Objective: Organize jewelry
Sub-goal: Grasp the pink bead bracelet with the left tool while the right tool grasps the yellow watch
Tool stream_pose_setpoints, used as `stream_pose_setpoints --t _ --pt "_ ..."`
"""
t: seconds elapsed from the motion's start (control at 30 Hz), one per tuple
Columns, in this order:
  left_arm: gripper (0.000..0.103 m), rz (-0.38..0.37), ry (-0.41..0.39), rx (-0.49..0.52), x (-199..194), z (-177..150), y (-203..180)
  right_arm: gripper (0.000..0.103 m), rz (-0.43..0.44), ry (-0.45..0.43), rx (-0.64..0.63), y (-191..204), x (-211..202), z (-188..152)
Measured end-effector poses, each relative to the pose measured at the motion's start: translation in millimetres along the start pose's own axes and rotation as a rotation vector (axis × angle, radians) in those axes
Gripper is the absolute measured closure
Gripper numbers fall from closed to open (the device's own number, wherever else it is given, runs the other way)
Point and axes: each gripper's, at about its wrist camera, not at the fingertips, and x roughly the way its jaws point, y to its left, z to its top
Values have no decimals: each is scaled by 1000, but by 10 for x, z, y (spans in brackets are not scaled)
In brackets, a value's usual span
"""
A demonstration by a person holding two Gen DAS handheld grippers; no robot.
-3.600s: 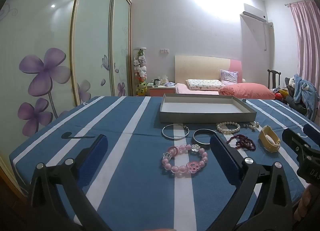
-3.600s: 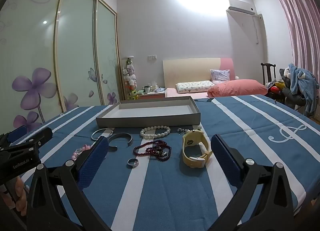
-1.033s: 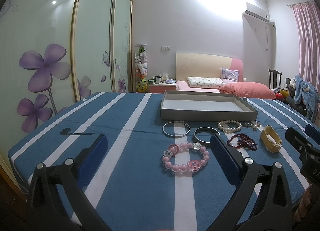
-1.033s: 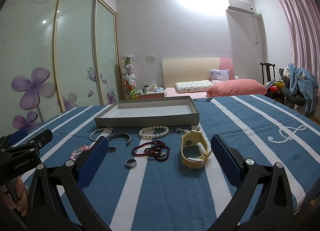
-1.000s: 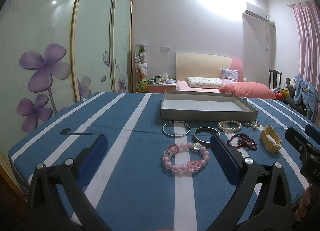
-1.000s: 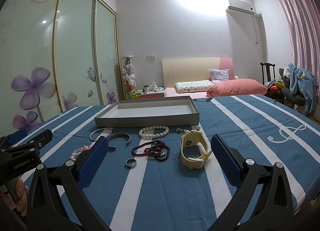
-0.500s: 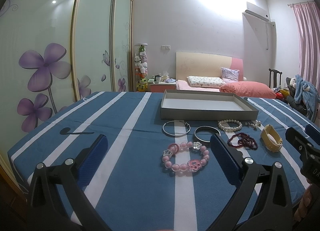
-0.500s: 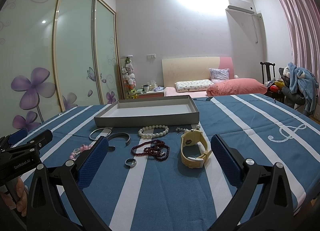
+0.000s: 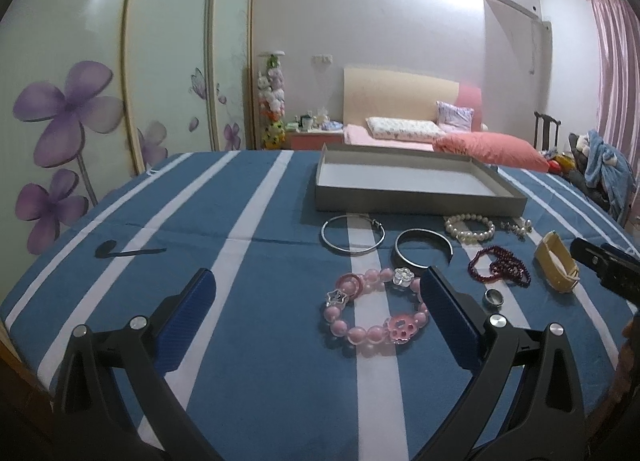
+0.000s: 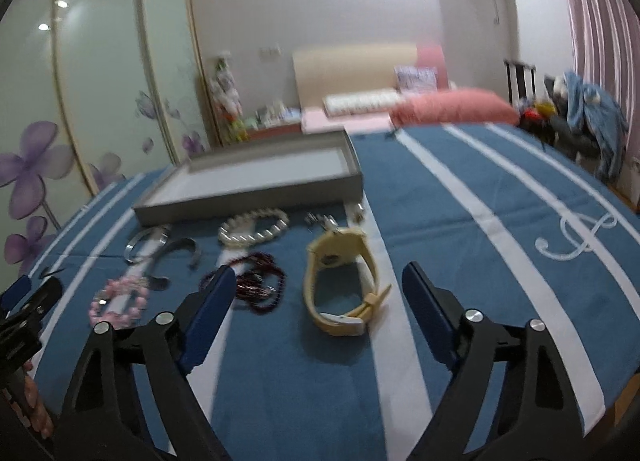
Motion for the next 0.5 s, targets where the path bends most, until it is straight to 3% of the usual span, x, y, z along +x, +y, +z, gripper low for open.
stream_pose_setpoints --t 0.17,0.33,0.47,0.5 --pt "4 -6 54 50 158 46 -53 20 -22 139 -5 -18 238 56" --pt "4 -23 118 79 306 57 -86 21 -36 213 -28 27 381 102" --pt "4 -39 167 100 425 68 -111 38 -38 271 -20 16 468 96" --pt "4 -44 177 103 441 71 -117 48 -35 278 -11 -6 465 91"
